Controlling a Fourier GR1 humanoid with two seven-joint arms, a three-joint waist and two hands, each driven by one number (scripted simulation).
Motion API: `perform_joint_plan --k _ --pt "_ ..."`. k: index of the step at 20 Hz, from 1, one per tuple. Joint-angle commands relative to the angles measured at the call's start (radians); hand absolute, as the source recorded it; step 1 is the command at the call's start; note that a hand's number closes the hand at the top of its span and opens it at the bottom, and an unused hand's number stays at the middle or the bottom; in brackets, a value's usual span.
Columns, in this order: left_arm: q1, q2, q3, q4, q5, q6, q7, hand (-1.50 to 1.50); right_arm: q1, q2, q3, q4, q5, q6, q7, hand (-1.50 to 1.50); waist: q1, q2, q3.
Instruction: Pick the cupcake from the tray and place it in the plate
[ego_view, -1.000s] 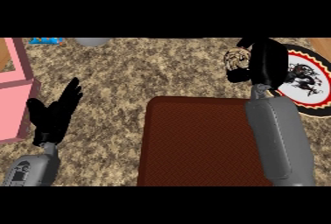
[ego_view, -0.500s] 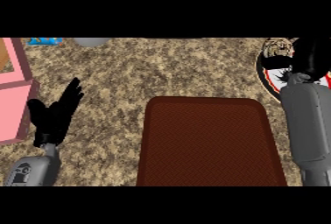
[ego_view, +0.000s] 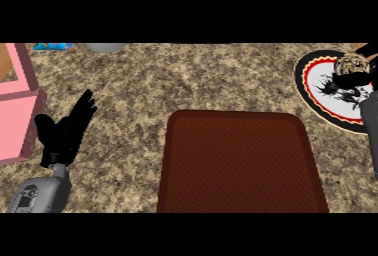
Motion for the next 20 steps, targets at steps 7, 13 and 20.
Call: perform_joint_plan --k 7,13,20 --pt "0.012 0.014 0.024 -0.016 0.003 -0.011 -0.012 0.00 -0.006 -0.134 -0.124 0.315 -0.184 0.167 -0.276 -1.50 0.013 0.005 0.002" --pt "-0.033 0.014 0.017 -0.052 0.007 -0.016 0.072 0.00 -0.045 -0.121 -0.140 0.330 -0.216 0.017 -0.448 -1.50 0.016 0.006 0.002" --pt "-0.008 0.005 0.030 0.005 -0.010 -0.003 0.013 0.00 -0.103 -0.082 -0.233 0.181 -0.436 0.173 -0.637 -1.50 -0.014 -0.008 0.000"
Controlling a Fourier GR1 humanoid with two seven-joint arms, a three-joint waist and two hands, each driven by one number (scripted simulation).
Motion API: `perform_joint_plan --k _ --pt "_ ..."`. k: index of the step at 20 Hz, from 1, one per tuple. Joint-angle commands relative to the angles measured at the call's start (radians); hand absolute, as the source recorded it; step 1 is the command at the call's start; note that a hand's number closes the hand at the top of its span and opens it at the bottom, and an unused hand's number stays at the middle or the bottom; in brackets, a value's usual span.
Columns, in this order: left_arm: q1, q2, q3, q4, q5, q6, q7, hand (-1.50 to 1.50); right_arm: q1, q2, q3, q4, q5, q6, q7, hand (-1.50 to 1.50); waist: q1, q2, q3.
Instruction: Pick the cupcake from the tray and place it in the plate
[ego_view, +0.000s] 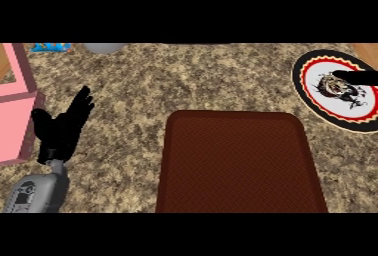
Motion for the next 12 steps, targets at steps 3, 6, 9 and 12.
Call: perform_joint_plan --k 3,6,9,12 --pt "0.026 -0.024 -0.012 0.010 -0.029 0.024 -0.030 0.00 -0.049 -0.020 -0.101 -0.024 -0.171 0.117 0.045 -1.50 -0.006 -0.003 -0.001" --pt "0.031 0.016 0.019 -0.035 0.005 -0.004 0.021 0.00 -0.016 0.007 -0.133 -0.044 -0.253 0.247 0.122 -1.50 -0.019 -0.011 -0.002" --pt "0.012 -0.004 0.016 0.015 0.007 -0.009 -0.001 0.00 0.022 -0.055 -0.170 -0.034 -0.329 0.384 0.123 -1.50 -0.020 -0.004 -0.001" --pt "0.090 0.001 0.006 -0.024 0.003 -0.050 -0.072 0.00 0.078 -0.058 -0.147 -0.058 -0.364 0.398 0.098 -1.50 -0.006 -0.003 -0.001"
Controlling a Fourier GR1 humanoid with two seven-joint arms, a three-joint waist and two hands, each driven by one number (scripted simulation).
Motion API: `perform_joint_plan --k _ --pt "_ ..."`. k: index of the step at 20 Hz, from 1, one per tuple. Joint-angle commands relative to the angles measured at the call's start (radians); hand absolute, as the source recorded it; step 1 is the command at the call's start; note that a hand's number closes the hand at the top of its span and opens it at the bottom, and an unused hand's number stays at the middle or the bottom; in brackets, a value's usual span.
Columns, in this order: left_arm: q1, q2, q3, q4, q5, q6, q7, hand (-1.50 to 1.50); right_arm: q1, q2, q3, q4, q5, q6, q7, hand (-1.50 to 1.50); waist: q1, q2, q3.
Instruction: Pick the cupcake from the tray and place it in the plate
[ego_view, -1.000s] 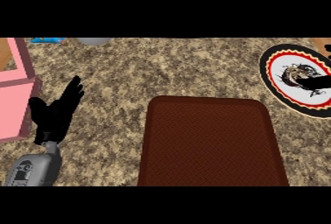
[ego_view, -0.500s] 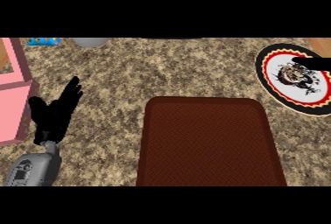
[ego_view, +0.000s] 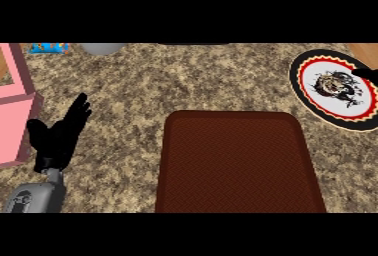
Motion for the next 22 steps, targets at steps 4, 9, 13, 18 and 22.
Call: perform_joint_plan --k 4,9,13,18,22 --pt "-0.050 -0.024 0.012 0.060 -0.007 0.002 -0.013 0.00 0.115 -0.051 0.009 -0.073 -0.119 0.100 -0.054 -1.50 -0.001 0.003 0.000" --pt "-0.016 -0.001 0.023 -0.009 -0.015 -0.010 0.022 0.00 0.151 -0.100 0.038 -0.053 -0.157 0.097 -0.053 -1.50 0.006 0.003 0.000" --pt "-0.062 -0.017 0.021 0.020 -0.011 -0.011 0.038 0.00 0.179 -0.163 0.018 0.071 -0.175 0.091 -0.170 -1.50 0.012 0.007 0.001" --pt "-0.045 -0.032 0.013 -0.004 -0.030 -0.002 0.046 0.00 0.216 -0.173 0.065 0.069 -0.197 0.090 -0.172 -1.50 0.009 0.005 0.001" --pt "-0.086 -0.040 0.017 0.088 -0.058 0.009 -0.023 0.00 0.242 -0.229 0.068 0.159 -0.182 0.106 -0.227 -1.50 0.008 0.009 0.001"
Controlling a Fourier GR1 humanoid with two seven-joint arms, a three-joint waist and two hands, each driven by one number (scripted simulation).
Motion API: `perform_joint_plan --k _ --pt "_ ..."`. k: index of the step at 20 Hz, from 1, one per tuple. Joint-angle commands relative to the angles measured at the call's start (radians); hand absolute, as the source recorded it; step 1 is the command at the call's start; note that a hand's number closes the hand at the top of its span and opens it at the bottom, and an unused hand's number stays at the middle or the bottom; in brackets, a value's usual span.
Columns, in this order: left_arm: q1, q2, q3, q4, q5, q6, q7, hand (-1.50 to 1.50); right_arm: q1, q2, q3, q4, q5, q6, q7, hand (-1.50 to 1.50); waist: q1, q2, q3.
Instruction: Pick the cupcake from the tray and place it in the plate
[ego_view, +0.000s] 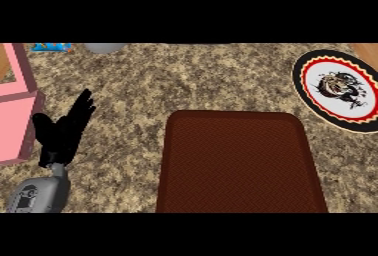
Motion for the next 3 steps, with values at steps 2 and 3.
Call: perform_joint_plan --k 2,3 --pt "0.011 -0.026 0.002 0.078 -0.021 0.008 -0.086 0.00 -0.009 -0.062 0.034 0.071 0.009 0.001 0.002 -1.50 0.002 0.001 0.000" --pt "-0.011 -0.023 -0.003 0.051 -0.031 0.018 -0.045 0.00 0.021 -0.058 0.038 0.014 -0.026 0.038 0.026 -1.50 -0.005 -0.002 0.000"
